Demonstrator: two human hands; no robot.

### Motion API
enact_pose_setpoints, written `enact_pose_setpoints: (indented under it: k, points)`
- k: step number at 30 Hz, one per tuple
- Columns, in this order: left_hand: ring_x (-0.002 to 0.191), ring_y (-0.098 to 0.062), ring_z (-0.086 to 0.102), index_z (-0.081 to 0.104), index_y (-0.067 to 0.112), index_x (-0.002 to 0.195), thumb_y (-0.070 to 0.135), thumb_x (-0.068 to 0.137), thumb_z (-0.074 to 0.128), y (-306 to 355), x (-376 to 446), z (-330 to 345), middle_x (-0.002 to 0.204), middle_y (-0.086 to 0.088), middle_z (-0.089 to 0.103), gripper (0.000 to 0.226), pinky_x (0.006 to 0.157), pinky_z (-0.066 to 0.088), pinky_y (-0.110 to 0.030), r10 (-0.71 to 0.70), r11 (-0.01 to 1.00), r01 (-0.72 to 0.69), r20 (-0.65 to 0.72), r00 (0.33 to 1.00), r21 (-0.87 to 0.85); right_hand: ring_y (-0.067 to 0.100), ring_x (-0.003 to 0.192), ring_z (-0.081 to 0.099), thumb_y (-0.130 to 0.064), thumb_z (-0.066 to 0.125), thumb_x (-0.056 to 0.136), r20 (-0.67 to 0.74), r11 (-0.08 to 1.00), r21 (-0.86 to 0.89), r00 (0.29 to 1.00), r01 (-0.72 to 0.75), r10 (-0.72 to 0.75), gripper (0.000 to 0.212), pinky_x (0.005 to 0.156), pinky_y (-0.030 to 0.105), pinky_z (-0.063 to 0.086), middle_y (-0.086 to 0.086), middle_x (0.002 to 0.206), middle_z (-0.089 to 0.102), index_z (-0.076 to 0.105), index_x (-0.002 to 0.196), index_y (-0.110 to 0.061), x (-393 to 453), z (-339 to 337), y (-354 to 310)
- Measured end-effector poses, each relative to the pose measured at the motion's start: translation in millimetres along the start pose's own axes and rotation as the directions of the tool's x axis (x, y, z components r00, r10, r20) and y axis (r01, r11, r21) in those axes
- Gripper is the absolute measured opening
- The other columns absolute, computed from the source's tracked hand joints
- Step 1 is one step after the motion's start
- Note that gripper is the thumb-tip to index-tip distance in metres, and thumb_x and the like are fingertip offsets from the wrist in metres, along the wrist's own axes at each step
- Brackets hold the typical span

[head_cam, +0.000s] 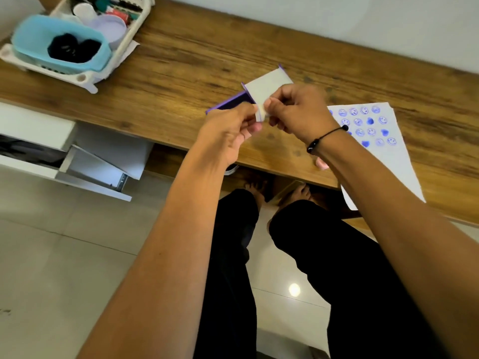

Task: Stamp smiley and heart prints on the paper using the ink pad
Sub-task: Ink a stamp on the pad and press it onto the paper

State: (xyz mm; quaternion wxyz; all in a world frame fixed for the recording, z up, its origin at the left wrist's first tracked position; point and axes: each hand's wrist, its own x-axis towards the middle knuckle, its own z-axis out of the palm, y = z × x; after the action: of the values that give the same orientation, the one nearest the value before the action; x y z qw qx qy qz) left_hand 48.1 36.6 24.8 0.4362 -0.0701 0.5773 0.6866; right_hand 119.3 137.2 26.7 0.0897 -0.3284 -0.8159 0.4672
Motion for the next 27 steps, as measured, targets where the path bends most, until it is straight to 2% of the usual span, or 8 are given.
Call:
enact_pose_setpoints:
  k: [2,4,6,8,10,13,19,27]
  points:
    - [0.060,-0.014,0.057,0.059,0.003,0.071,0.000,0.086,0.055,5.0,5.5,-6.8,0.070,-0.011,0.060,0.016,0.046,0.051,-0.015,0.010,0.999,-0.012,-0.046,0.999,-0.044,0.013,0.059,0.056,-0.018,0.056,0.088,-0.035,0.999,0.001,0.998,0.051,-0.051,0.015,0.059,0.025,0.045,0.003,0.066,0.062,0.061,0.075,-0.014,7.0,11.7,-7.0]
    - [0.059,-0.014,0.055,0.058,0.002,0.067,0.000,0.086,0.054,9.0,10.7,-12.7,0.067,-0.010,0.058,0.019,0.045,0.051,-0.014,0.010,0.994,-0.018,-0.084,0.996,-0.104,0.010,0.072,0.058,-0.017,0.056,0.087,-0.086,0.990,-0.072,0.988,0.121,-0.127,0.012,0.063,0.011,0.043,-0.002,0.075,0.063,0.066,0.085,-0.011,12.9,20.6,-14.3]
    - [0.060,-0.016,0.053,0.056,0.002,0.067,0.001,0.085,0.053,12.3,13.9,-18.2,0.067,-0.011,0.055,0.019,0.043,0.049,-0.015,-0.006,0.982,-0.013,-0.102,0.995,-0.188,0.003,0.070,0.053,-0.013,0.056,0.084,-0.149,0.974,-0.122,0.967,0.191,-0.208,0.013,0.055,0.001,0.034,-0.010,0.076,0.061,0.067,0.090,-0.011,19.0,23.2,-21.5]
    - [0.060,-0.016,0.051,0.054,0.002,0.066,0.002,0.085,0.053,14.6,17.8,-24.0,0.066,-0.011,0.053,0.020,0.042,0.048,-0.016,-0.012,0.967,-0.021,-0.130,0.991,-0.252,0.009,0.075,0.057,-0.011,0.054,0.082,-0.162,0.942,-0.237,0.947,0.236,-0.278,0.016,0.061,0.012,0.036,-0.006,0.081,0.065,0.066,0.093,-0.009,30.1,25.3,-24.3]
    - [0.060,-0.015,0.051,0.053,0.003,0.065,0.004,0.086,0.054,16.7,20.6,-27.6,0.065,-0.009,0.052,0.021,0.044,0.049,-0.016,-0.008,0.960,-0.042,-0.177,0.984,-0.278,0.026,0.095,0.060,-0.014,0.051,0.084,-0.043,0.836,-0.495,0.954,0.238,-0.297,0.020,0.071,0.028,0.038,0.010,0.100,0.069,0.064,0.099,-0.007,45.2,32.4,-21.3]
    - [0.059,-0.014,0.051,0.052,0.004,0.065,0.004,0.086,0.054,19.0,22.6,-30.5,0.065,-0.009,0.052,0.021,0.046,0.050,-0.015,-0.018,0.950,-0.053,-0.224,0.974,-0.307,0.039,0.100,0.056,-0.015,0.049,0.087,0.181,0.628,-0.727,0.960,0.277,-0.214,0.024,0.066,0.034,0.035,0.024,0.110,0.062,0.056,0.106,-0.002,55.7,55.4,-14.3]
    - [0.061,-0.014,0.053,0.052,0.005,0.065,0.006,0.086,0.055,21.8,25.9,-35.4,0.066,-0.008,0.052,0.021,0.051,0.051,-0.017,-0.055,0.938,-0.037,-0.253,0.966,-0.345,0.041,0.090,0.057,-0.018,0.051,0.086,0.379,0.398,-0.769,0.858,0.500,-0.346,0.031,0.058,0.035,0.032,0.024,0.098,0.062,0.046,0.115,-0.007,54.7,64.5,-5.2]
    - [0.063,-0.014,0.051,0.051,0.005,0.066,0.007,0.087,0.054,26.2,22.6,-34.1,0.069,-0.009,0.050,0.021,0.050,0.051,-0.015,-0.057,0.930,-0.036,-0.241,0.969,-0.365,0.040,0.089,0.059,-0.030,0.058,0.080,0.431,0.355,-0.755,0.825,0.551,-0.364,0.031,0.056,0.033,0.033,0.019,0.095,0.064,0.050,0.107,-0.017,61.3,60.9,-4.4]
